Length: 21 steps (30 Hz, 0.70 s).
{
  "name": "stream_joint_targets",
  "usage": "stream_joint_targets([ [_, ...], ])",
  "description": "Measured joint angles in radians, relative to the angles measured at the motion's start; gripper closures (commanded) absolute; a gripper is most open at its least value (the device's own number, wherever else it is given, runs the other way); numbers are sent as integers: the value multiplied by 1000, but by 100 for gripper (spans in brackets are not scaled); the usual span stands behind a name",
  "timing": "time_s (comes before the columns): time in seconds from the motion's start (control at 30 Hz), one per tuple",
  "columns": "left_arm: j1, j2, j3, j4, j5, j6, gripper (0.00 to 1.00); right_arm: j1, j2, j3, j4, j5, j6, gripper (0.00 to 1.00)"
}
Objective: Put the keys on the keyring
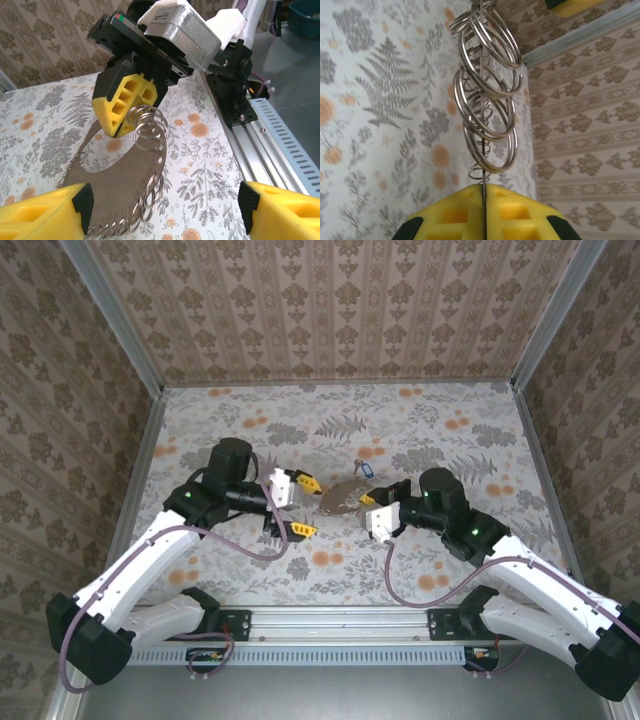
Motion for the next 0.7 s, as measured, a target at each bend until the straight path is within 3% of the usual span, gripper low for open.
stream_joint_targets([
  [0.37, -81, 79, -5, 19, -29, 40, 23, 28, -21, -55, 72, 76, -275, 100],
  [0.7, -93, 85, -13, 32, -31, 46, 25, 29, -26, -46, 70, 77, -260, 100],
])
